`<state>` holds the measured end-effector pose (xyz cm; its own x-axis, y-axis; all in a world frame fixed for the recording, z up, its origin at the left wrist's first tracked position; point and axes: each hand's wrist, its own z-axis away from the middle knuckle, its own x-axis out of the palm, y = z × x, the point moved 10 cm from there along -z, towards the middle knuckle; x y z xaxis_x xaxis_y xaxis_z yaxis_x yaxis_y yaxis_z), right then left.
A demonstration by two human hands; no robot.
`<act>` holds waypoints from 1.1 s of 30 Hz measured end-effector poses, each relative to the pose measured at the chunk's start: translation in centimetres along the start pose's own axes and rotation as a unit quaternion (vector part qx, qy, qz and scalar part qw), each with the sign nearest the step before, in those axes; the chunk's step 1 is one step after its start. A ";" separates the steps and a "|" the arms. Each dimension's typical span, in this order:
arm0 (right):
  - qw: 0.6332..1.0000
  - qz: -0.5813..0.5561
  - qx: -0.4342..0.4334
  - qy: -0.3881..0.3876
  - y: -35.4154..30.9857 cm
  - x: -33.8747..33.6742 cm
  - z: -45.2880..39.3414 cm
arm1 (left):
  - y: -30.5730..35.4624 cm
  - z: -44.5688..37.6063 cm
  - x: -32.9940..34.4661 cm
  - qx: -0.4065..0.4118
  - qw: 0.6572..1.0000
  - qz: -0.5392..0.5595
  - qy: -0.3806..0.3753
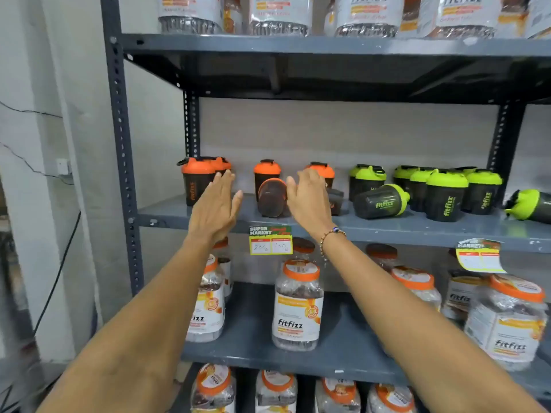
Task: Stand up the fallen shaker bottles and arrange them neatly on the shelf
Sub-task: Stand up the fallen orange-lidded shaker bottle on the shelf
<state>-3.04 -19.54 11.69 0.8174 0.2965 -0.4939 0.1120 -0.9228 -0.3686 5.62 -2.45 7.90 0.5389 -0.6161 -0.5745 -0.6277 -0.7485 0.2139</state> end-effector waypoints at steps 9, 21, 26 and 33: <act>0.972 0.019 0.206 -0.112 2.9 10.0 -1.2 | -11.3 2.4 2.8 -0.022 0.998 -0.049 -0.023; 0.973 0.048 0.213 -0.076 0.4 12.9 -1.7 | -14.1 2.3 4.9 0.004 0.999 -0.036 0.031; 0.967 0.006 0.213 -0.139 0.3 13.6 -3.0 | -14.2 2.2 5.0 0.017 0.997 -0.034 0.063; 0.908 -0.087 0.273 -0.306 -0.7 14.8 -2.3 | -14.4 2.3 5.2 0.017 0.996 -0.043 0.081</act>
<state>10.25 -15.04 6.44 0.3287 0.6615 -0.6740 -0.2237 -0.6389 -0.7361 16.11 5.67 0.01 0.6732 -0.5834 -0.4543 -0.5925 -0.7932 0.1407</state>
